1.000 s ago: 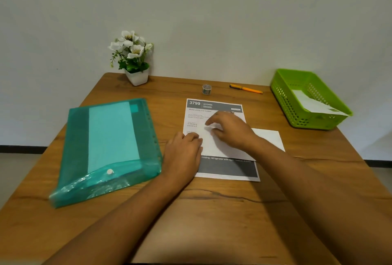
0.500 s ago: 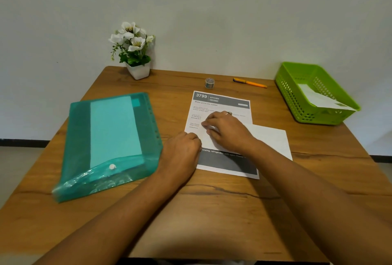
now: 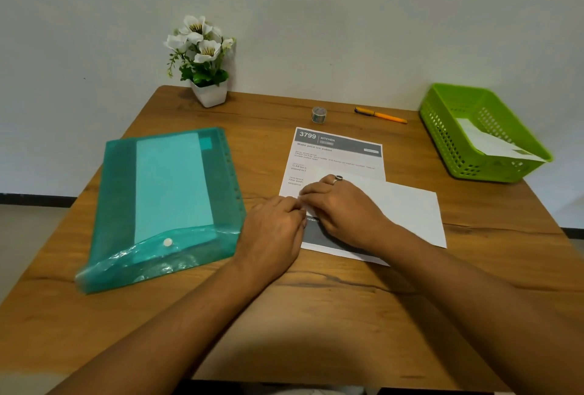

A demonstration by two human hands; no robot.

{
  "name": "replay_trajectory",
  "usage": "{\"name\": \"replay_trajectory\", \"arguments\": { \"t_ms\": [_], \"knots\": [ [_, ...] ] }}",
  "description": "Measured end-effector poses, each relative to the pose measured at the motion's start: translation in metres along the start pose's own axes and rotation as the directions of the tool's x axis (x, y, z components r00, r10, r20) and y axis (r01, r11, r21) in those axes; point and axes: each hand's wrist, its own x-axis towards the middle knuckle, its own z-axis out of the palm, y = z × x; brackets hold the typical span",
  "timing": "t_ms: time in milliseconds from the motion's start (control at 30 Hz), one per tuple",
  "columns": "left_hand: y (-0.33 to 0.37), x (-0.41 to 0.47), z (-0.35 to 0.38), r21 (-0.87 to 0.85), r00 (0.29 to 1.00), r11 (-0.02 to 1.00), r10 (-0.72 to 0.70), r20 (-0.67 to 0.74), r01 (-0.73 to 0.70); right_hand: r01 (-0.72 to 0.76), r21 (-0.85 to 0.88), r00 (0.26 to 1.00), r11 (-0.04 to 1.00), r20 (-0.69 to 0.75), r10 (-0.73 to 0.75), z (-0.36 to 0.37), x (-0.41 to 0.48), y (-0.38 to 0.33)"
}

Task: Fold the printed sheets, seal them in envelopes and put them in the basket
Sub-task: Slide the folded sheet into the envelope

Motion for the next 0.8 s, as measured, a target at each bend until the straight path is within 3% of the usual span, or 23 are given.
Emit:
{"name": "replay_trajectory", "arguments": {
  "t_ms": [400, 533, 667, 800],
  "knots": [
    [-0.001, 0.001, -0.002, -0.017, 1.000, 1.000, -0.001, -0.010, 0.000, -0.101, -0.073, 0.991, 0.992, -0.091, 0.094, 0.000, 0.034, 0.026],
    [-0.001, 0.001, -0.002, -0.018, 1.000, 1.000, -0.003, -0.011, 0.003, -0.141, -0.075, 0.990, 0.987, -0.033, 0.139, -0.003, 0.044, 0.025],
    [0.002, 0.000, -0.004, -0.015, 1.000, 1.000, -0.019, -0.003, 0.019, -0.036, -0.083, 0.998, 0.996, 0.041, 0.040, -0.009, 0.025, 0.005],
    [0.003, 0.001, -0.003, -0.009, 0.999, 0.999, -0.035, 0.000, 0.035, 0.006, 0.004, 1.000, 1.000, 0.023, -0.006, -0.011, 0.003, -0.014]
  ]
}}
